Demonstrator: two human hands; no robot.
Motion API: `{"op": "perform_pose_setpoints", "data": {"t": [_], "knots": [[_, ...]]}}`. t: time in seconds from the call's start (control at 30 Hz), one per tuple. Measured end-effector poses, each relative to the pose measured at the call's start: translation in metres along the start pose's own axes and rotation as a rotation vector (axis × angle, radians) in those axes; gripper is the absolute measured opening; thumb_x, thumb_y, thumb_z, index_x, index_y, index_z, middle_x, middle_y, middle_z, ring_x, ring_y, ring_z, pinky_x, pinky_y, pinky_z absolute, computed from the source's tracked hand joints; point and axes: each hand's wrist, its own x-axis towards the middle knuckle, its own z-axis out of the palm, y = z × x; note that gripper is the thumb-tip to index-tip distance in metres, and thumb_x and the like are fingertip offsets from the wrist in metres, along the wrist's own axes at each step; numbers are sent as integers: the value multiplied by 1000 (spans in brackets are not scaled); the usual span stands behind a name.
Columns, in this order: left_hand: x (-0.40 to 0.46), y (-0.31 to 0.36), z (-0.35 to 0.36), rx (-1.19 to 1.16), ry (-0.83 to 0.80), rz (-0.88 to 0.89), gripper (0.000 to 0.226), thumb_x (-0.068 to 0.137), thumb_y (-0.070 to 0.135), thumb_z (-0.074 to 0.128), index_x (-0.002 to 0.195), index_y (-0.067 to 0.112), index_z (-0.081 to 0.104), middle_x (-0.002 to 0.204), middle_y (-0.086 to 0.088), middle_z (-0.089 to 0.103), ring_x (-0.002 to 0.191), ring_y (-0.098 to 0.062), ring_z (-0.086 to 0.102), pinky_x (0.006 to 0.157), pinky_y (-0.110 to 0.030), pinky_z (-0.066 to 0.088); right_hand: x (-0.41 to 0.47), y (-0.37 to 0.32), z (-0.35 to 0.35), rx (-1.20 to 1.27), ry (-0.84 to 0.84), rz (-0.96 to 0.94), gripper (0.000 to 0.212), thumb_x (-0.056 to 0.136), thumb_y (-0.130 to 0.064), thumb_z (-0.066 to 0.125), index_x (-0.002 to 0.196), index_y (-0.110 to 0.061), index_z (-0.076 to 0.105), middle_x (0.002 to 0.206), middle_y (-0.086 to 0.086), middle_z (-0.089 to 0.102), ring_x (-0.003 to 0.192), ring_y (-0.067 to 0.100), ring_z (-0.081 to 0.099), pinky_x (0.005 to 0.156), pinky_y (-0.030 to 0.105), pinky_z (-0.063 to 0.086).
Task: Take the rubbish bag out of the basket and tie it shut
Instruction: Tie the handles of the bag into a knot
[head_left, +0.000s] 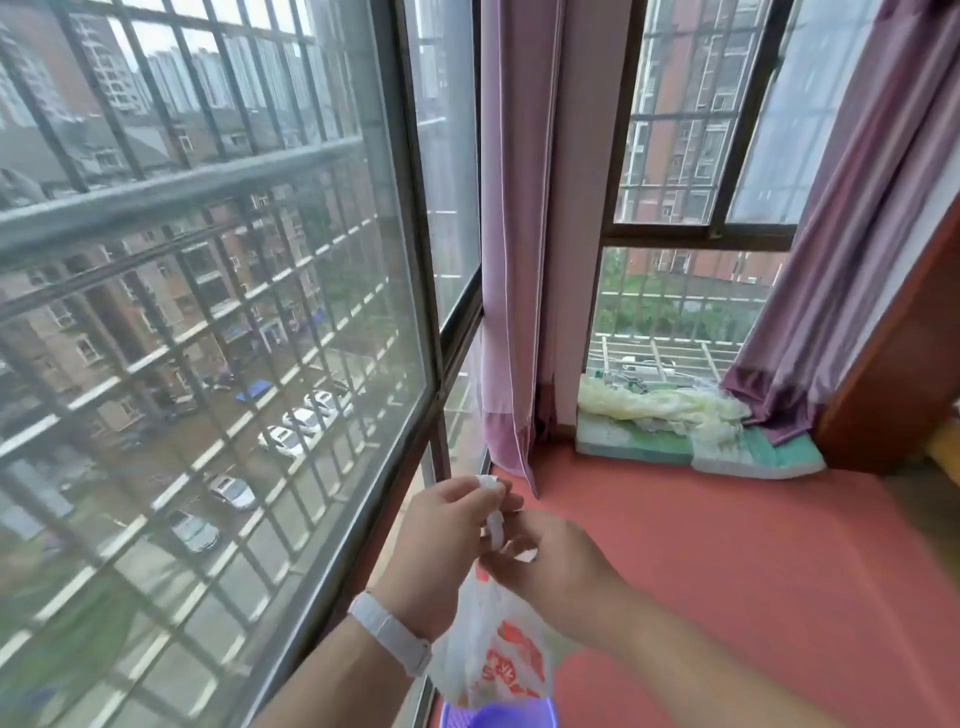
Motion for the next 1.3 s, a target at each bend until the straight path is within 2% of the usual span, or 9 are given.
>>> {"op": "perform_pose_setpoints", "data": {"t": [0.17, 0.23, 0.37, 0.5, 0.63, 0.8, 0.93, 1.17, 1.3], "knots": [[-24, 26, -8, 7, -42, 8, 17, 88, 4, 58, 85, 5, 75, 88, -14, 78, 81, -23, 73, 73, -37, 60, -19, -33, -10, 195, -4, -31, 11, 80, 0, 68, 85, -10, 70, 74, 2, 65, 68, 7, 58, 68, 24, 48], [-32, 34, -12, 28, -56, 14, 17, 87, 3, 57, 91, 4, 74, 92, -14, 78, 79, -20, 72, 66, -30, 57, -28, -46, -14, 202, 31, -35, 6, 81, 2, 69, 85, 0, 66, 65, -4, 58, 58, 4, 51, 58, 17, 42], [-44, 44, -18, 56, -71, 19, 17, 89, 3, 56, 89, 4, 73, 88, -14, 77, 70, -20, 71, 64, -29, 55, -45, -63, -18, 223, 103, -14, 18, 82, 2, 68, 76, -11, 59, 61, -6, 57, 53, 6, 50, 53, 18, 41], [-60, 50, -25, 87, -59, 51, 16, 92, 1, 55, 86, -2, 70, 76, -12, 73, 59, -17, 69, 55, -22, 56, -54, -67, -23, 191, 155, 63, 5, 85, -6, 65, 85, -10, 64, 69, 2, 62, 61, 15, 54, 58, 30, 48], [-77, 56, -37, 179, 4, 66, 16, 94, 6, 57, 91, -2, 71, 77, -12, 73, 60, -18, 67, 55, -22, 55, -66, -62, -35, 120, 208, 121, 8, 82, -6, 61, 77, -9, 67, 61, 0, 59, 54, 18, 52, 56, 33, 48], [-101, 64, -38, 237, 133, 131, 22, 91, 2, 57, 72, 0, 68, 57, -7, 63, 53, -20, 57, 56, -26, 52, -92, -59, -61, 298, 276, 144, 20, 82, -5, 60, 68, -18, 65, 65, 5, 64, 66, 23, 57, 66, 41, 48], [-129, 62, -28, 294, 196, 193, 18, 90, 5, 61, 74, 3, 70, 62, -6, 62, 57, -18, 55, 56, -22, 48, -121, -55, -90, 456, 279, 151, 15, 87, -5, 57, 76, -12, 63, 65, 7, 64, 66, 25, 56, 67, 41, 44], [-182, 48, 32, 369, 245, 263, 18, 74, 29, 71, 71, 13, 76, 73, -11, 73, 71, -24, 65, 84, -48, 57, -189, -45, -149, 425, 249, 75, 21, 84, -9, 61, 67, -20, 65, 74, 11, 66, 74, 25, 58, 70, 40, 48], [-208, 31, 67, 336, 276, 261, 15, 71, 29, 69, 64, 17, 76, 60, -2, 68, 65, -22, 62, 72, -44, 57, -226, -35, -179, 344, 227, 22, 29, 81, -13, 63, 56, -29, 64, 72, 8, 62, 70, 22, 56, 66, 38, 44]]}}
